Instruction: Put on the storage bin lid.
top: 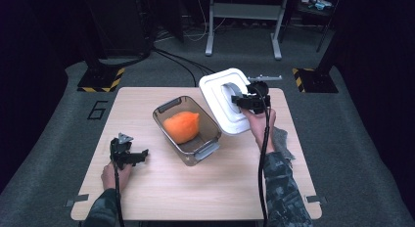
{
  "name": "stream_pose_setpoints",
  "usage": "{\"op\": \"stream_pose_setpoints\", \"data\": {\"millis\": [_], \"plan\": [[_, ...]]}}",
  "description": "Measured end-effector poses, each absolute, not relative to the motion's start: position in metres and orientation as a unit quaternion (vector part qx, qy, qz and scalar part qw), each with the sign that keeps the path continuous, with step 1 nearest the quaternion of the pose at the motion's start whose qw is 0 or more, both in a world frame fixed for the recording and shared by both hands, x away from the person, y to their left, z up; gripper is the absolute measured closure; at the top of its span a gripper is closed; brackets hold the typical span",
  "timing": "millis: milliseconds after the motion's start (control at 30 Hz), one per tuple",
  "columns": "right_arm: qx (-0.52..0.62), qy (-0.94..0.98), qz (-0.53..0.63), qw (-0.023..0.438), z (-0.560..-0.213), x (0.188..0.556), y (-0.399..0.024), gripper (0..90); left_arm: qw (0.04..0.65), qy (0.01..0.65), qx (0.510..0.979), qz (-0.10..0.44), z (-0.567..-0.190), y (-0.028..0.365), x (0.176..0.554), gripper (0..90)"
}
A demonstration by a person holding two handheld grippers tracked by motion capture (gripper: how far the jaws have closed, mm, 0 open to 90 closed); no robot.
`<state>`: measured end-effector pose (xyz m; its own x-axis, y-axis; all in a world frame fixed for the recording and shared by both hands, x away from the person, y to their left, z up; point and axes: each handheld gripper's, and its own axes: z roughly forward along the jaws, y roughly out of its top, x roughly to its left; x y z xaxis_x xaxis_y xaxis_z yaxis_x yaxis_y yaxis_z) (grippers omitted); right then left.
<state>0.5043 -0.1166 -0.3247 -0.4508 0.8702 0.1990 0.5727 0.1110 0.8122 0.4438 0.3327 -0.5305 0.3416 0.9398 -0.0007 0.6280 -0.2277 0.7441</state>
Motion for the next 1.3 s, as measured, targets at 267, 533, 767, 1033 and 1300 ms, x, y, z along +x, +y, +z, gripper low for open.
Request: {"op": "stream_pose_setpoints", "data": {"millis": [267, 533, 767, 1033, 1300], "plan": [[0.487, 0.736, 0.442, 0.158, -0.329, 0.500, -0.103, 66.5, 0.334, 0.524, 0.748, 0.234, -0.531, 0.333, 0.444, 10.7], [0.476, 0.745, 0.444, 0.146, -0.334, 0.498, -0.085, 66.5, 0.334, 0.524, 0.748, 0.234, -0.531, 0.333, 0.444, 10.7], [0.465, 0.756, 0.441, 0.134, -0.337, 0.497, -0.066, 66.5, 0.332, 0.524, 0.749, 0.233, -0.530, 0.333, 0.444, 10.7], [0.454, 0.767, 0.438, 0.119, -0.347, 0.491, -0.048, 66.5, 0.333, 0.526, 0.747, 0.233, -0.531, 0.332, 0.444, 10.7], [0.445, 0.776, 0.434, 0.105, -0.357, 0.492, -0.031, 66.5, 0.332, 0.525, 0.748, 0.232, -0.530, 0.332, 0.444, 10.7]]}}
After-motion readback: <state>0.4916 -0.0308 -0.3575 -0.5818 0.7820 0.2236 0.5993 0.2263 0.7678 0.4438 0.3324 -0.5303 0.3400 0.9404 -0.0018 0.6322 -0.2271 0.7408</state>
